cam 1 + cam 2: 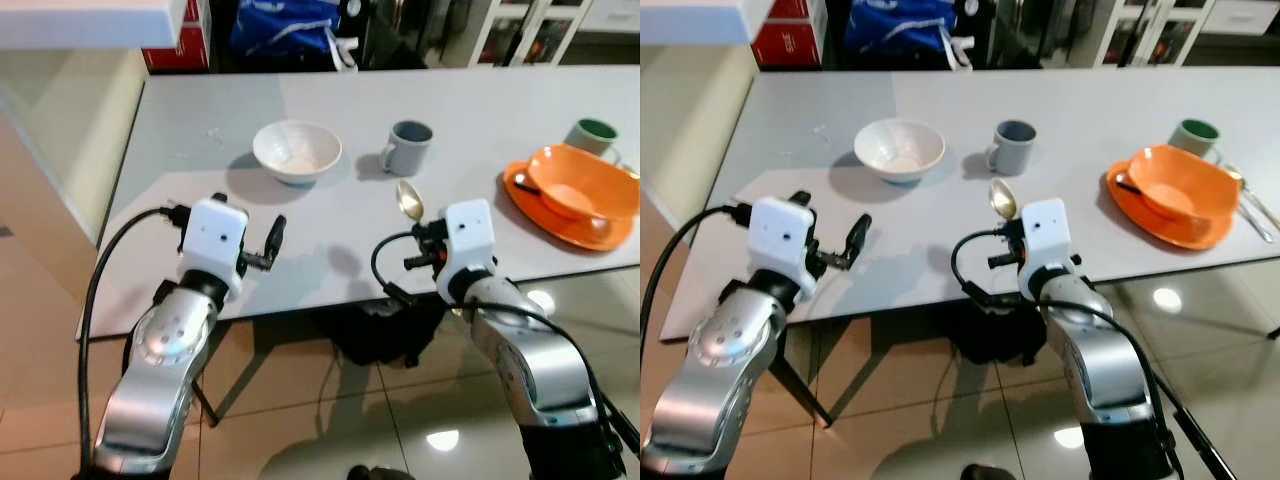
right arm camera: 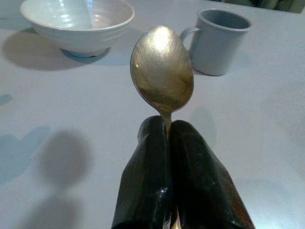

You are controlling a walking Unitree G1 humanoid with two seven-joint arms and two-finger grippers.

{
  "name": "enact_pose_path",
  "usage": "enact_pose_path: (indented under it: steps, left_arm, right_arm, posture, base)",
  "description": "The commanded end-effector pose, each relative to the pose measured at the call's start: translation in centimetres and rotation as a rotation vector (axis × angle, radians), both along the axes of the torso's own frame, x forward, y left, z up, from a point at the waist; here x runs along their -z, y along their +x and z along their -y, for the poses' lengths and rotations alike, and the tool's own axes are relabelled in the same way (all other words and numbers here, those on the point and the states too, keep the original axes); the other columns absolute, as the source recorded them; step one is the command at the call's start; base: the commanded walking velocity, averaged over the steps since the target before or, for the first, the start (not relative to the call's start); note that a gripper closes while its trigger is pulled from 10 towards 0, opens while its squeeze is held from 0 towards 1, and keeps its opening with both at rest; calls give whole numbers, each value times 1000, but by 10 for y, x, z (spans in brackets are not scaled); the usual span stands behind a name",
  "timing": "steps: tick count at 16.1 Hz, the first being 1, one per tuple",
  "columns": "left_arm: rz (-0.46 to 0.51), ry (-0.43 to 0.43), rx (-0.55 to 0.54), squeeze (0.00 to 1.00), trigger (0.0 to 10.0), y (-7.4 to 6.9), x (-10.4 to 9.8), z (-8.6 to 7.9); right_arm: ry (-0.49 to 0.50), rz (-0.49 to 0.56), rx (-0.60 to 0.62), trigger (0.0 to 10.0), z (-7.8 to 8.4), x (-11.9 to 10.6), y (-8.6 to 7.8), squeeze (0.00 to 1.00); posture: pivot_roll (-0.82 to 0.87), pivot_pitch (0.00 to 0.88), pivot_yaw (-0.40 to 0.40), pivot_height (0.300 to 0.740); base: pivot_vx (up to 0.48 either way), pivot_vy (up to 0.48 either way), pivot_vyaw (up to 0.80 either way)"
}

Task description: Setting the table

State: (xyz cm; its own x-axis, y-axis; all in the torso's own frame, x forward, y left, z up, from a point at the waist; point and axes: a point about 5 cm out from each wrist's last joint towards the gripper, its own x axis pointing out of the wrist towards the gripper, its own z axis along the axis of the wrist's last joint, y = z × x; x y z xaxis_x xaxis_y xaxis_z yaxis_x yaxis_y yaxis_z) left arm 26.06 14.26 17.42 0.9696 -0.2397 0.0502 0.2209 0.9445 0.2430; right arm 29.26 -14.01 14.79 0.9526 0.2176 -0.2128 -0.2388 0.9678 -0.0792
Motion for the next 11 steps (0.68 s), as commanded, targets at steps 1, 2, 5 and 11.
enact_pose_path:
  steps: [1, 2, 5, 11]
  left_arm:
    - [21, 7, 4, 0, 10000, -3, -5, -2]
    - [21, 8, 3, 0, 10000, -4, -5, -3]
    - [22, 9, 5, 0, 10000, -4, -6, -2]
    - [16, 4, 165, 0, 10000, -14, -7, 8]
  right_arm:
    - [-8, 26, -2, 10000, 1, -6, 3, 0]
    - [-16, 26, -4, 10000, 2, -5, 4, 0]
    - [-18, 25, -10, 10000, -1, -5, 5, 0]
    - [17, 4, -4, 10000, -4, -4, 8, 0]
  posture:
    - [7, 77, -48, 740]
    - [10, 76, -50, 740]
    - [9, 80, -50, 740]
    - [13, 90, -49, 740]
  base:
    - [356, 0, 0]
    - [364, 0, 0]
    - [365, 0, 0]
    - [60, 0, 0]
